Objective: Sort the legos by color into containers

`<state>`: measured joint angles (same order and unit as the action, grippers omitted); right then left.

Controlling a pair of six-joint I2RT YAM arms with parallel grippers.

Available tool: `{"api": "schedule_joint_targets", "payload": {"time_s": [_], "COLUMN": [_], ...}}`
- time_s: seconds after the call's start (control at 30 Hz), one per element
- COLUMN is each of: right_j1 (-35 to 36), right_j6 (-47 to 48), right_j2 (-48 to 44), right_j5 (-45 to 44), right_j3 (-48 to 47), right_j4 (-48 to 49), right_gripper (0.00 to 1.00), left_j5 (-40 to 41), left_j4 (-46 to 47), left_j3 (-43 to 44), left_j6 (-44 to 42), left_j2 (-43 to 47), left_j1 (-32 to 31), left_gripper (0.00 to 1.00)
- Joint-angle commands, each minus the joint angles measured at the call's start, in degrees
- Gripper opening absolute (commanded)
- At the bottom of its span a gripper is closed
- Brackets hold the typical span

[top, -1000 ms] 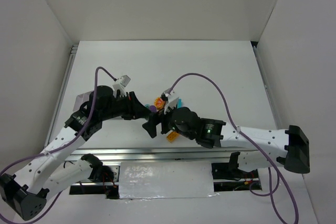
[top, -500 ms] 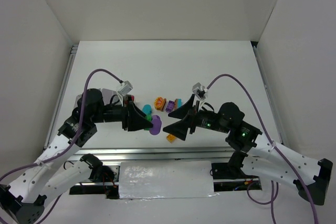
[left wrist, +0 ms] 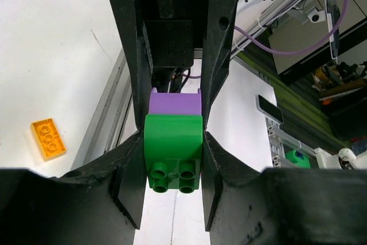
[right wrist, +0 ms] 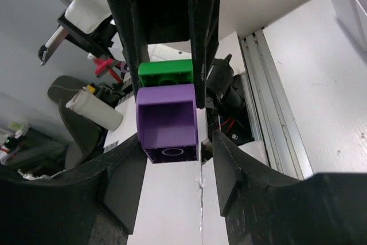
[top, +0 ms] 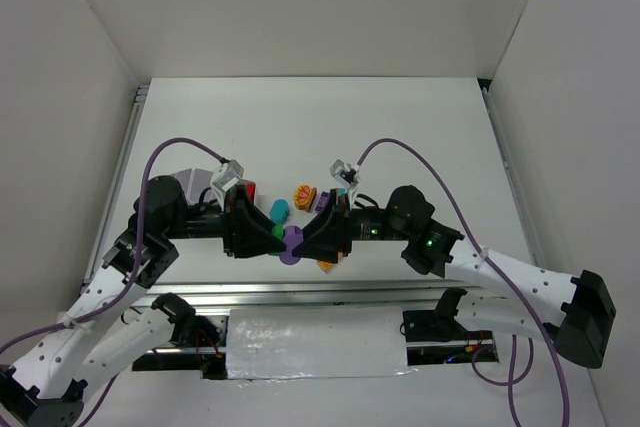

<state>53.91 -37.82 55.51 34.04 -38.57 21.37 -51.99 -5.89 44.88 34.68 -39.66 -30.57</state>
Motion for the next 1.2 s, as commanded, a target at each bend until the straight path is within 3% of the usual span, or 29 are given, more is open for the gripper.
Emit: {"api": "schedule_joint_targets", "payload": {"time_s": [0.0,0.1,0.13,0.17,0.43,0.77,0.9,0.93,1.03,1.1,1.17], "right_j1": [0.1,0.2,0.4,0.4,-1.5,-5.4,-5.8,-5.8,-5.9,-5.8,-6.0], "right_j6": [-1.4,-1.5,-1.5,-1.2,5.8,8.6,12.2,12.7,13.1,13.0,13.4], "right_j2": [0.4,0.5,0.7,0.7,-3.8,-8.8,-12.3,-14.3,-17.4,-19.6,-20.6], "right_j5": [2.6,4.6,5.5,5.5,3.6,4.7,-13.5,-17.0,-26.9,-29.5,-29.5], "right_j3": [-0.2,0.2,0.2,0.2,5.2,7.8,6.4,6.2,6.1,5.9,5.4], "right_j4": [8.4,10.7,11.3,11.2,7.6,4.0,-10.1,-11.9,-17.3,-19.9,-20.7], "right_gripper": [0.55,0.41,0.11,0.0,0.0,0.0,0.0,0.0,0.0,0.0,0.0], "left_j5": [-2.7,-2.3,-2.2,-1.7,1.3,2.7,23.3,34.8,56.7,61.5,61.5], "left_j4": [3.2,2.6,2.6,2.4,-6.6,-11.2,-20.7,-22.5,-28.5,-30.1,-31.4], "left_j3": [0.4,0.9,1.3,1.4,6.6,9.3,13.2,13.7,16.2,18.1,20.8], "left_j6": [-0.2,-0.3,-0.3,-0.1,-5.9,-9.0,-12.8,-12.7,-8.1,-6.8,-8.0], "left_j2": [-0.1,-0.9,-1.1,-1.4,-2.9,-2.4,-4.7,-7.2,-14.8,-19.1,-25.5], "left_j1": [-0.3,-0.3,-0.3,-0.3,-0.2,0.1,0.3,0.3,1.2,2.6,4.7], "left_gripper": [0.0,0.0,0.0,0.0,0.0,0.0,0.0,0.0,0.0,0.0,0.0]}}
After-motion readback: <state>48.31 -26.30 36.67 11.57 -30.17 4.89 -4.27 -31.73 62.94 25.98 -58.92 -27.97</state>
